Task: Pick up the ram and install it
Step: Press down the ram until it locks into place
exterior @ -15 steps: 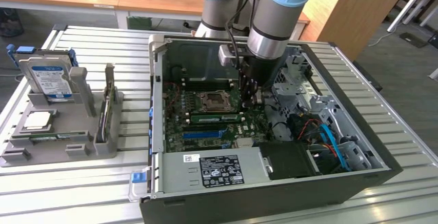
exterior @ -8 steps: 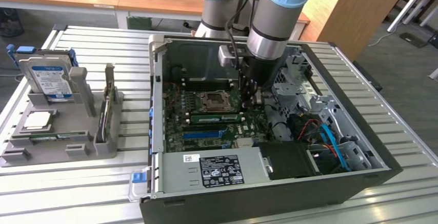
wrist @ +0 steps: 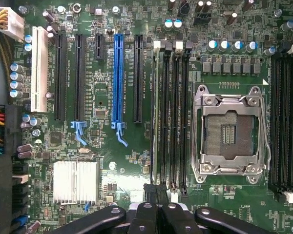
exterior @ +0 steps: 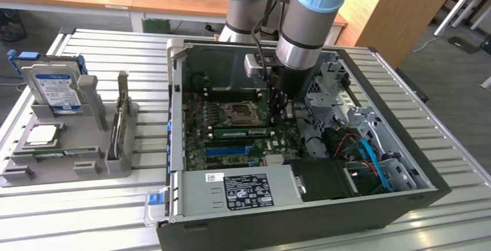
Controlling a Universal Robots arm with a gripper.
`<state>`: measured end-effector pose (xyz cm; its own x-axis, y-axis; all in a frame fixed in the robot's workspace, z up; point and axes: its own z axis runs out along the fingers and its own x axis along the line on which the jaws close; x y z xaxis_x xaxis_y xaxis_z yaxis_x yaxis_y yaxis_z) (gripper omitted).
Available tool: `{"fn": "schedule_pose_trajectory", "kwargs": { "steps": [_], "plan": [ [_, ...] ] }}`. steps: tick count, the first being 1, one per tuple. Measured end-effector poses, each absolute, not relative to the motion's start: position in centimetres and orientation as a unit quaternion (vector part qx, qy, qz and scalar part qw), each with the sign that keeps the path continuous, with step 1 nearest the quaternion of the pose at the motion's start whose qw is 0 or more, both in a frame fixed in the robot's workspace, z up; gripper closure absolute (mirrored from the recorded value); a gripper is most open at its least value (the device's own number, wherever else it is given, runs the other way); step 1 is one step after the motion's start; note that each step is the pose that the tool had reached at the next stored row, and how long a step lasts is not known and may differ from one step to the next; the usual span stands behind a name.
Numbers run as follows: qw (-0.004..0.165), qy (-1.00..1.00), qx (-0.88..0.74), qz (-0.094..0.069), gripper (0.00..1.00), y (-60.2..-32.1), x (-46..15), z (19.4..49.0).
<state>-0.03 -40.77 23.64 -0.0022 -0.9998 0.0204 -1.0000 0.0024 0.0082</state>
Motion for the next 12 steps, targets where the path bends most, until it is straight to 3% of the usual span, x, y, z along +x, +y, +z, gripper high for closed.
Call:
{"fn": "schedule_pose_trajectory", "kwargs": {
  "steps": [12],
  "plan": [
    [0.009, -0.708, 0.706, 0.005, 0.90, -40.48, -0.04, 23.15]
  ]
}}
